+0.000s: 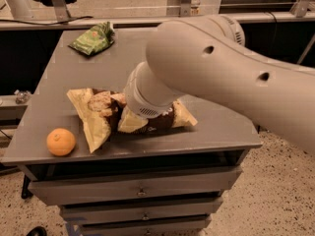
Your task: Move brown chip bag near orange
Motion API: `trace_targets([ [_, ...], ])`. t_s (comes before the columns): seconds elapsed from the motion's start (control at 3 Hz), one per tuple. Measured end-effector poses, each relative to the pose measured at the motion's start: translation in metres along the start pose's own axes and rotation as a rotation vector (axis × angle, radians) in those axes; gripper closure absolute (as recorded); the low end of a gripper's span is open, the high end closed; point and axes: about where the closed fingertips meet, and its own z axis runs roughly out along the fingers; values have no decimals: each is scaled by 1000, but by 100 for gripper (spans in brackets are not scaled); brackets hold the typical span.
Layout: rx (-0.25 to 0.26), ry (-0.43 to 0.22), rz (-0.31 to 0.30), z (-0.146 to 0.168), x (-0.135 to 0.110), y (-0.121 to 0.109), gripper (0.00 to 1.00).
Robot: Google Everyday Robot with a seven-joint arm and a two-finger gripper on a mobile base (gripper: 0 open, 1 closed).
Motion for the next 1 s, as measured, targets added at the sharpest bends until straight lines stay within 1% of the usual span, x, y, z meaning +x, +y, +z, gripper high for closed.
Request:
trace_targets([
  [0.33,-2,7,2,2,2,2,0],
  [0.67,-3,9,3,2,4,2,0],
  [1.0,-25,-15,11,-8,18,-8,0],
])
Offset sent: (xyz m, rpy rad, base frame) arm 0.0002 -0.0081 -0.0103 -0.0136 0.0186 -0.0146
